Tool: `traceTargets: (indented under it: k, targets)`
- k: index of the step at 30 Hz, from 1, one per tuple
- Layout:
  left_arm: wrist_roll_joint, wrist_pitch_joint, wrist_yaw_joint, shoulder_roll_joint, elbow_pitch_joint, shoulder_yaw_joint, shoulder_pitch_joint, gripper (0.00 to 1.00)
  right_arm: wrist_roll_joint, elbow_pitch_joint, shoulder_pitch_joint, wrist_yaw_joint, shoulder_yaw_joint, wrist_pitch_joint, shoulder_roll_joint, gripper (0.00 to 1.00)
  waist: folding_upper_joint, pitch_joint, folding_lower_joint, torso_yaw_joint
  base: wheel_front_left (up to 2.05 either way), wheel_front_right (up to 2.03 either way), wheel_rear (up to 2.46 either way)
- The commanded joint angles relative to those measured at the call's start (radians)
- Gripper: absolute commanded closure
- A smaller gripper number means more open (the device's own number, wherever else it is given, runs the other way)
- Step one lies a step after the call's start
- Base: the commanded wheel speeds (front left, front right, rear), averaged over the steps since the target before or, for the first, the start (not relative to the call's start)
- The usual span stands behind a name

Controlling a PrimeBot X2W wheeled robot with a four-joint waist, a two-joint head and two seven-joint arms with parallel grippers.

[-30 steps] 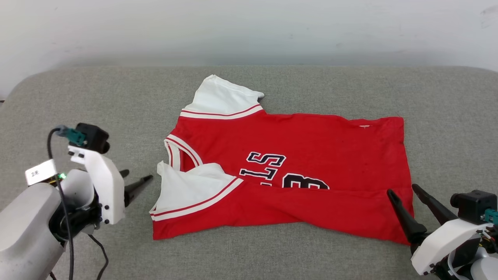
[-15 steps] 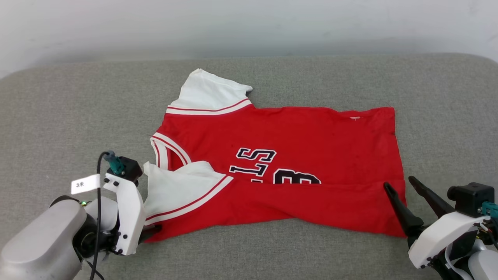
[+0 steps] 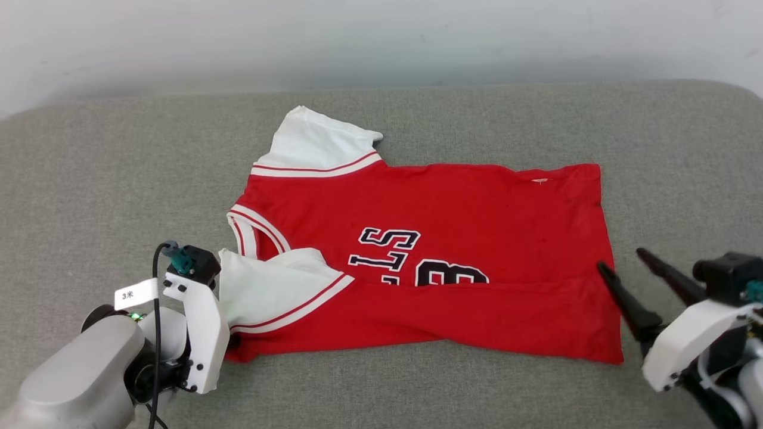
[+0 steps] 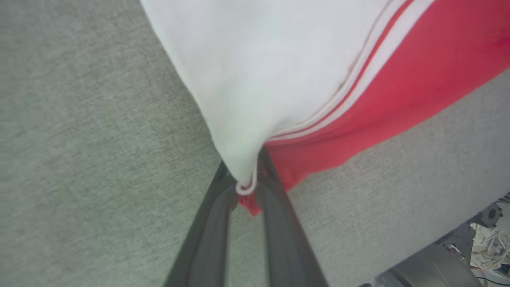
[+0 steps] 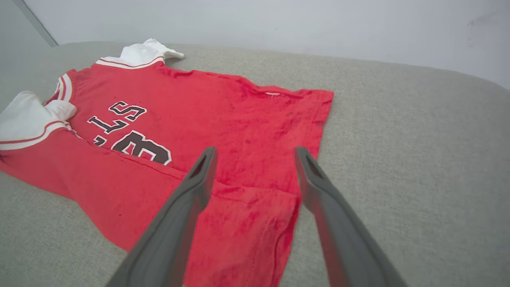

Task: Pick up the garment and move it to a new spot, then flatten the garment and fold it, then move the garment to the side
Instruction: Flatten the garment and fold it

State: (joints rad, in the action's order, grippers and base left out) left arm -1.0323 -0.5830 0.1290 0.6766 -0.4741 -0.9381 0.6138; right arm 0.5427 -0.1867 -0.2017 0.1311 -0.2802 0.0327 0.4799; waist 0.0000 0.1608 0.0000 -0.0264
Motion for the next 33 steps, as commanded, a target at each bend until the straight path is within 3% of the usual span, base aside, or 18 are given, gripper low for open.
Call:
traceTargets:
  k: [1,9,15,21,25,33]
  targets:
    - [0.001,0.012,0.001,-0.001,0.014,-0.010,0.000,1.00,-0.011,0.018,-0.024,-0.001,0.000,0.022,0.025,0.00,0.0000,-0.010,0.0000,0.006,0.00,0.00,0.00]
    - [0.000,0.076,0.001,0.076,0.154,-0.003,0.015,1.00,0.023,0.129,-0.080,-0.001,-0.054,0.358,0.204,0.00,0.0000,-0.038,0.0000,0.025,0.00,0.00,0.00]
    - [0.012,0.084,-0.009,0.091,0.225,-0.007,0.005,1.00,0.118,0.151,-0.112,-0.001,-0.124,0.640,0.279,0.00,0.0000,-0.037,0.0000,0.039,0.00,0.00,0.00]
    - [0.026,0.085,-0.024,0.080,0.260,-0.010,0.021,1.00,0.159,0.083,-0.138,-0.001,-0.190,0.765,0.258,0.00,0.0000,-0.013,0.0000,0.057,0.00,0.00,0.00]
    - [0.041,0.093,-0.028,0.073,0.270,-0.010,0.039,1.00,0.155,-0.034,-0.166,-0.001,-0.238,0.749,0.184,0.00,0.0000,0.022,0.0000,0.075,0.00,0.00,0.00]
    - [0.052,0.106,-0.030,0.064,0.263,-0.013,0.050,1.00,0.151,-0.190,-0.134,-0.001,-0.352,0.692,0.121,0.00,0.0000,0.053,0.0000,0.086,0.00,0.00,0.00]
